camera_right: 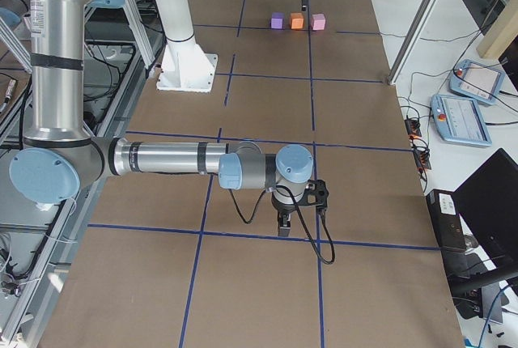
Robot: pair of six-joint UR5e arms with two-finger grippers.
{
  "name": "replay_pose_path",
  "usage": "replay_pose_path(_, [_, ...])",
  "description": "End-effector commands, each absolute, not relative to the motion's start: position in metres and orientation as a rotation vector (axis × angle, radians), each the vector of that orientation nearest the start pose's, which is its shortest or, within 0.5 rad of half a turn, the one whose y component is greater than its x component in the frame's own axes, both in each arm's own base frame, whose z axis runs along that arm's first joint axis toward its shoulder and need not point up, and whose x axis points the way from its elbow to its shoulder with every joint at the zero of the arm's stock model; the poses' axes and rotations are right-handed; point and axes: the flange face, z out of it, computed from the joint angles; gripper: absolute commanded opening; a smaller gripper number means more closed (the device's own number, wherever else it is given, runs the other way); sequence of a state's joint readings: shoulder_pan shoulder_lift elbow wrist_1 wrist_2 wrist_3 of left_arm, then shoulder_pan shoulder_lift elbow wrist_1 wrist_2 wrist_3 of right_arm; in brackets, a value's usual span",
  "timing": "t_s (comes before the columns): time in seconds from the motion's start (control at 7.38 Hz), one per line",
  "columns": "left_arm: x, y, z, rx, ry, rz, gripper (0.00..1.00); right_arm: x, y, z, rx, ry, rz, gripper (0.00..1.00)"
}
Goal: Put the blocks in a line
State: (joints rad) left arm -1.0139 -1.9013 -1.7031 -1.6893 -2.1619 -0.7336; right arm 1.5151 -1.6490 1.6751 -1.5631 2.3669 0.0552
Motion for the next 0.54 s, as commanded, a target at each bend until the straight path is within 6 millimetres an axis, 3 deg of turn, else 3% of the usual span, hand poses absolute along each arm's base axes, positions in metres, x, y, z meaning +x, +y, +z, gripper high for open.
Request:
replay_pose_path(0.0, [0.186, -0.590, 0.373, 0.262, 0.775, 0.089, 1.00, 0.037, -0.464, 0.642, -0.012, -0.797, -0.013, 1.00])
replay_pose_path(0.41, [0.039, -0.612, 0.399, 0.283, 0.655, 0.109, 1.00, 0.036, -0.464, 0.642, -0.013, -0.797, -0.015, 1.00])
